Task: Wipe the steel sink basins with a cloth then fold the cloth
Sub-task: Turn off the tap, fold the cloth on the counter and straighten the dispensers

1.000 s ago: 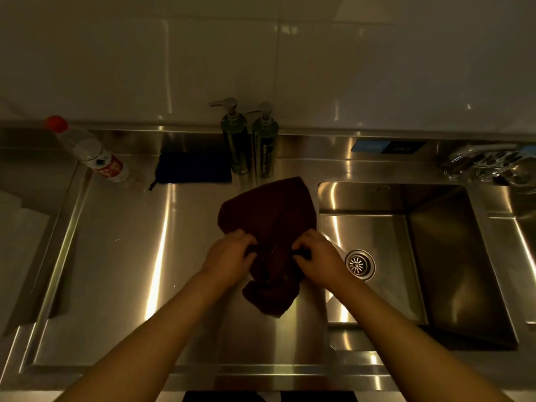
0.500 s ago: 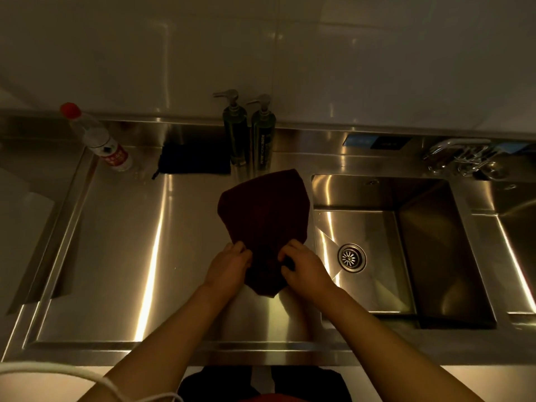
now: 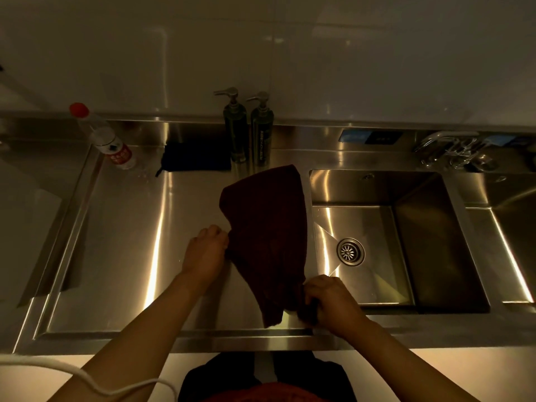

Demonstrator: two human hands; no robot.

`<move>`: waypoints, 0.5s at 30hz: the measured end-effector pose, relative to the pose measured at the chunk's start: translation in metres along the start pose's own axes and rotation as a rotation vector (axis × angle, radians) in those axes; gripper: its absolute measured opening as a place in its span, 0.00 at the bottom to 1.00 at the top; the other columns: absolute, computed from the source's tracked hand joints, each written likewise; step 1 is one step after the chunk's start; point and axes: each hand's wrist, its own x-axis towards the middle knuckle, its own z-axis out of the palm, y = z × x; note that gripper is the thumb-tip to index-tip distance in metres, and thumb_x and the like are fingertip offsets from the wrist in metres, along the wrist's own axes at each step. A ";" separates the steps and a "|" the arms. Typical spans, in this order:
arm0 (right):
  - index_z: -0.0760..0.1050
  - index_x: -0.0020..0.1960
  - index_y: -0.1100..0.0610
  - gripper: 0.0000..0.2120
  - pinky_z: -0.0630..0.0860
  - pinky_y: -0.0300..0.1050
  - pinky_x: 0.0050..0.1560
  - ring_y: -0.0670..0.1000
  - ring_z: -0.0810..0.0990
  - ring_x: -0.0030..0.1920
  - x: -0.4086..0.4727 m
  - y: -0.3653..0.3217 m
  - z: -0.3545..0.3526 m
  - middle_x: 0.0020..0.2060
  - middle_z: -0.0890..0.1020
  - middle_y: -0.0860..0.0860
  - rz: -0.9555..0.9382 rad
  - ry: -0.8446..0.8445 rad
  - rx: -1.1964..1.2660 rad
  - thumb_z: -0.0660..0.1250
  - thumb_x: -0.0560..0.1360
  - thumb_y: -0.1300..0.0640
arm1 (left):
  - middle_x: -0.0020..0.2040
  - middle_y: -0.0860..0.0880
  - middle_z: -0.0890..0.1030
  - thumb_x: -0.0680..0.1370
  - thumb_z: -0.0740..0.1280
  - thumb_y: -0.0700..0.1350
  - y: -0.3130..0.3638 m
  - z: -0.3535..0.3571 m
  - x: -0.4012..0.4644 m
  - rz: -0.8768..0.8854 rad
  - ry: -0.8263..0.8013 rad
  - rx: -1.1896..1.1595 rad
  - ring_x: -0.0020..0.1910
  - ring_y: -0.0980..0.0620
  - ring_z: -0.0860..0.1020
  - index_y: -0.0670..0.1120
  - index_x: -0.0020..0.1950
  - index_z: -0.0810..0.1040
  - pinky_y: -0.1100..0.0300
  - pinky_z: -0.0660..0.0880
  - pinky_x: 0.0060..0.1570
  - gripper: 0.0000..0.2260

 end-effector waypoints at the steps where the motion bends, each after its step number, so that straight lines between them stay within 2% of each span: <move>1: 0.80 0.42 0.49 0.06 0.76 0.50 0.58 0.46 0.78 0.51 0.004 -0.001 -0.002 0.45 0.82 0.43 0.042 0.077 0.039 0.73 0.69 0.60 | 0.55 0.45 0.78 0.78 0.67 0.37 0.007 0.001 -0.002 0.025 -0.004 -0.021 0.52 0.42 0.76 0.44 0.51 0.80 0.54 0.68 0.45 0.04; 3: 0.79 0.43 0.50 0.09 0.78 0.48 0.51 0.46 0.77 0.47 0.012 -0.003 -0.005 0.44 0.80 0.44 0.114 0.202 0.120 0.70 0.71 0.65 | 0.58 0.46 0.78 0.79 0.69 0.42 0.023 0.004 -0.010 0.113 -0.028 -0.063 0.55 0.43 0.76 0.46 0.55 0.81 0.53 0.69 0.48 0.06; 5: 0.79 0.49 0.50 0.08 0.77 0.40 0.50 0.44 0.77 0.48 0.022 -0.004 -0.008 0.48 0.78 0.44 0.169 0.241 0.209 0.69 0.76 0.63 | 0.60 0.49 0.77 0.79 0.69 0.49 0.040 0.008 -0.025 0.203 -0.098 -0.134 0.57 0.48 0.76 0.49 0.60 0.81 0.57 0.72 0.52 0.10; 7: 0.77 0.57 0.50 0.08 0.77 0.39 0.52 0.45 0.78 0.50 0.034 -0.004 -0.009 0.53 0.76 0.45 0.251 0.208 0.310 0.69 0.79 0.57 | 0.60 0.54 0.76 0.79 0.69 0.58 0.056 0.015 -0.043 0.244 -0.230 -0.199 0.58 0.54 0.75 0.54 0.63 0.78 0.59 0.74 0.55 0.15; 10: 0.75 0.64 0.52 0.15 0.78 0.43 0.57 0.49 0.79 0.54 0.049 -0.006 -0.004 0.57 0.75 0.48 0.371 0.125 0.367 0.71 0.78 0.53 | 0.61 0.57 0.73 0.73 0.68 0.68 0.070 0.028 -0.066 0.262 -0.413 -0.189 0.58 0.56 0.72 0.57 0.68 0.74 0.57 0.75 0.57 0.27; 12: 0.76 0.64 0.53 0.16 0.76 0.42 0.59 0.51 0.79 0.57 0.054 -0.008 0.001 0.58 0.76 0.50 0.387 0.080 0.359 0.72 0.77 0.56 | 0.65 0.56 0.72 0.73 0.70 0.66 0.074 0.039 -0.077 0.286 -0.469 -0.110 0.61 0.54 0.71 0.55 0.71 0.72 0.55 0.75 0.60 0.30; 15: 0.79 0.62 0.54 0.15 0.74 0.39 0.59 0.52 0.79 0.58 0.055 -0.013 0.008 0.58 0.77 0.52 0.387 0.043 0.308 0.72 0.76 0.60 | 0.67 0.52 0.72 0.79 0.68 0.52 0.077 0.052 -0.086 0.298 -0.376 -0.057 0.63 0.51 0.72 0.53 0.71 0.73 0.55 0.74 0.59 0.20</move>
